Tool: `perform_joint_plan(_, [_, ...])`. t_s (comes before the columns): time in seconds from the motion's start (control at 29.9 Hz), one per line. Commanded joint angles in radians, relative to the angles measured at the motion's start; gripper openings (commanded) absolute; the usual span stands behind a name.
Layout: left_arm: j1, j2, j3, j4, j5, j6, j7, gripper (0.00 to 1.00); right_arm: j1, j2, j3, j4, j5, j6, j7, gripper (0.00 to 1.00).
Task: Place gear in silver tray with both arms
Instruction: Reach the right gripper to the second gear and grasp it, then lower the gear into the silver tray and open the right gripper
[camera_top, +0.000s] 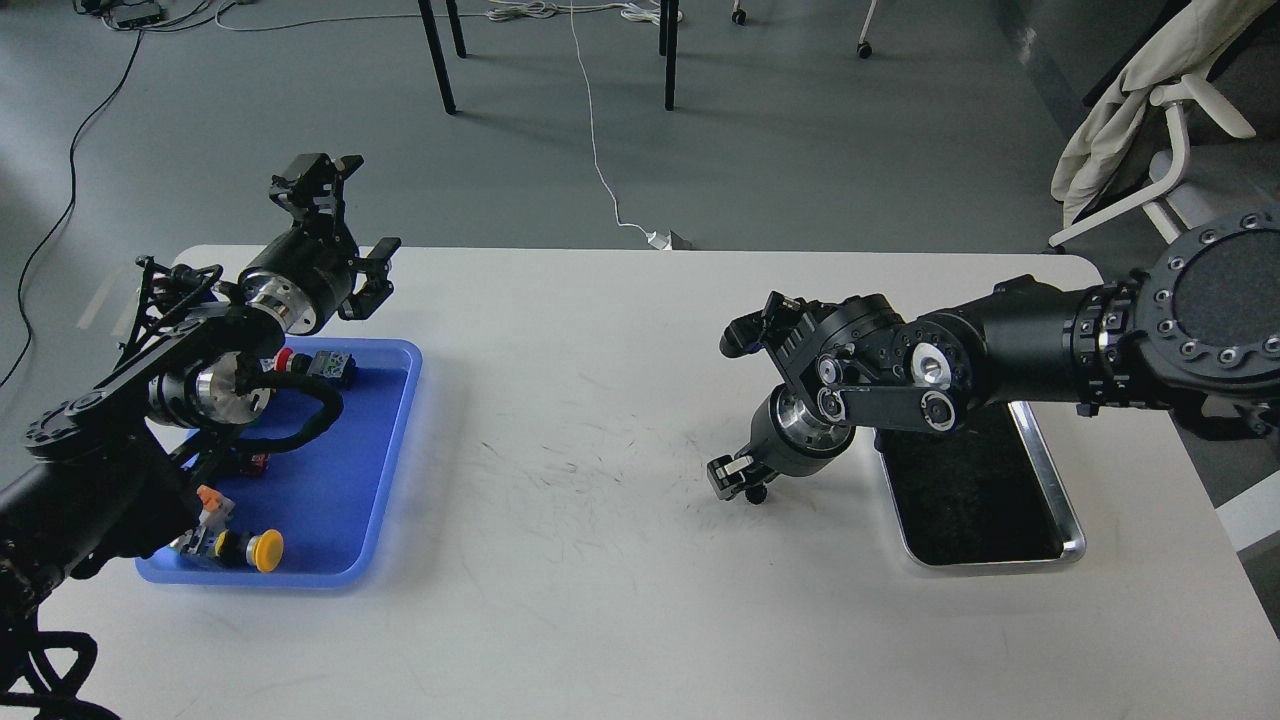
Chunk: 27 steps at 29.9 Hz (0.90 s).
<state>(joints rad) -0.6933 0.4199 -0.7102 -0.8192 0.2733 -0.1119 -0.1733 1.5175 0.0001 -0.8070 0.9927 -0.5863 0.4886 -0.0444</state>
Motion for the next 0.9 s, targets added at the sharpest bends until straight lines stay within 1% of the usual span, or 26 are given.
perform_joint_plan(0.0, [0.000, 0.005, 0.000, 0.000, 0.000, 0.000, -0.002, 0.98, -0.002, 0.000, -0.004, 0.001, -0.004, 0.000, 0.000, 0.38])
perform_joint_plan(0.03, [0.000, 0.007, 0.000, 0.000, 0.000, 0.000, 0.000, 0.98, -0.003, 0.000, -0.004, 0.001, -0.006, 0.000, 0.000, 0.35])
perform_joint_plan(0.13, [0.002, 0.008, 0.000, 0.000, 0.000, 0.000, -0.002, 0.98, -0.005, 0.000, -0.004, 0.003, -0.007, 0.000, 0.000, 0.33])
perform_joint_plan(0.2, [0.002, 0.014, 0.000, 0.000, 0.000, 0.000, -0.002, 0.98, -0.005, 0.000, -0.004, 0.004, -0.009, 0.000, 0.000, 0.29])
perform_joint_plan(0.4, [0.011, 0.023, -0.002, 0.000, 0.000, 0.000, -0.002, 0.98, -0.005, 0.000, -0.004, 0.011, -0.009, 0.000, 0.000, 0.06])
perform_joint_plan(0.47, [0.011, 0.025, -0.002, 0.000, 0.000, 0.000, -0.002, 0.98, -0.003, 0.000, 0.000, 0.012, -0.009, 0.000, 0.001, 0.02])
perform_joint_plan(0.6, [0.011, 0.025, -0.002, 0.000, 0.000, 0.000, -0.002, 0.98, 0.016, 0.000, 0.012, 0.018, -0.004, 0.000, 0.003, 0.02])
perform_joint_plan(0.67, [0.011, 0.025, -0.002, 0.000, 0.000, 0.000, -0.002, 0.98, 0.036, -0.032, 0.044, 0.029, -0.004, 0.000, 0.003, 0.02])
perform_joint_plan(0.77, [0.011, 0.023, 0.000, 0.000, 0.000, 0.001, -0.002, 0.98, 0.075, -0.115, 0.109, 0.059, -0.004, 0.000, 0.003, 0.02])
perform_joint_plan(0.87, [0.011, 0.022, 0.002, 0.000, 0.000, 0.001, -0.002, 0.98, 0.122, -0.234, 0.169, 0.098, -0.006, 0.000, 0.003, 0.02])
